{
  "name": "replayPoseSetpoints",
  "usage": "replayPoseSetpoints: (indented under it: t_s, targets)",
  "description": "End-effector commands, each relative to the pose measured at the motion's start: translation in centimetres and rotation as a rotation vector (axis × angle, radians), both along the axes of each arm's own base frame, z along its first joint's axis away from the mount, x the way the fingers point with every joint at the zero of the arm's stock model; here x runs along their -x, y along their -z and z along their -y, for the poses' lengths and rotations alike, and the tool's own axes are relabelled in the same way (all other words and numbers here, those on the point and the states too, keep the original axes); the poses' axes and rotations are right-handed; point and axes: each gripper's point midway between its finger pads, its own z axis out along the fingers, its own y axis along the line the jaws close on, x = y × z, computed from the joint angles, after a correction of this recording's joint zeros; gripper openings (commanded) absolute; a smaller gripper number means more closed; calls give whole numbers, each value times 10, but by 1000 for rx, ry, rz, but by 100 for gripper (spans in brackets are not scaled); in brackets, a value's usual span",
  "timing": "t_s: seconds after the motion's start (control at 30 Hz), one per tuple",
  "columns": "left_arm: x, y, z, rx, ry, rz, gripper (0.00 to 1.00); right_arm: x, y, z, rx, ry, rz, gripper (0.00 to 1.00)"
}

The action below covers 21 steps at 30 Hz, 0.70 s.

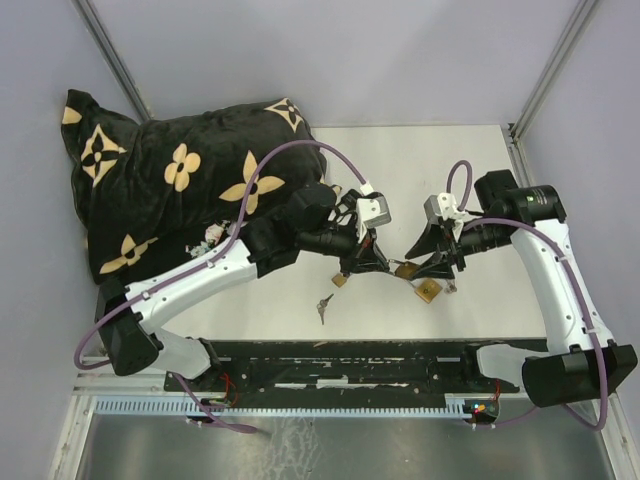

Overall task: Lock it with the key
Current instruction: Lock the lock.

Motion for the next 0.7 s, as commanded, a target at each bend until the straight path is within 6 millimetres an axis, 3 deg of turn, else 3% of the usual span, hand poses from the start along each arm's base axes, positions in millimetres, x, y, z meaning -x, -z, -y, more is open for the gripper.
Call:
replayPoseSetpoints:
  t_s: [0.0, 0.2, 0.27, 0.47, 0.5, 0.57, 0.67]
  targets:
    - [3, -39, 4, 70, 73, 101, 3, 6, 1, -5, 16, -13, -30, 50]
    - [2, -43, 6, 76, 82, 109, 3, 7, 19, -8, 58, -3, -54, 49]
    - [3, -44, 6, 79, 85, 110, 3, 7, 21, -9, 63, 4, -61, 45]
    - [-2, -49, 6, 82, 56, 114, 4, 9, 12, -15, 10, 7, -78, 11]
    - [-4, -51, 5, 88, 37, 113, 8, 9, 8, -17, -8, 6, -83, 7]
    - [-11, -59, 1, 115, -24, 108, 29, 9, 0, -21, -52, 9, -96, 4]
    - [-17, -72, -14, 215, -140, 117, 50, 5, -18, -28, -155, 17, -129, 2]
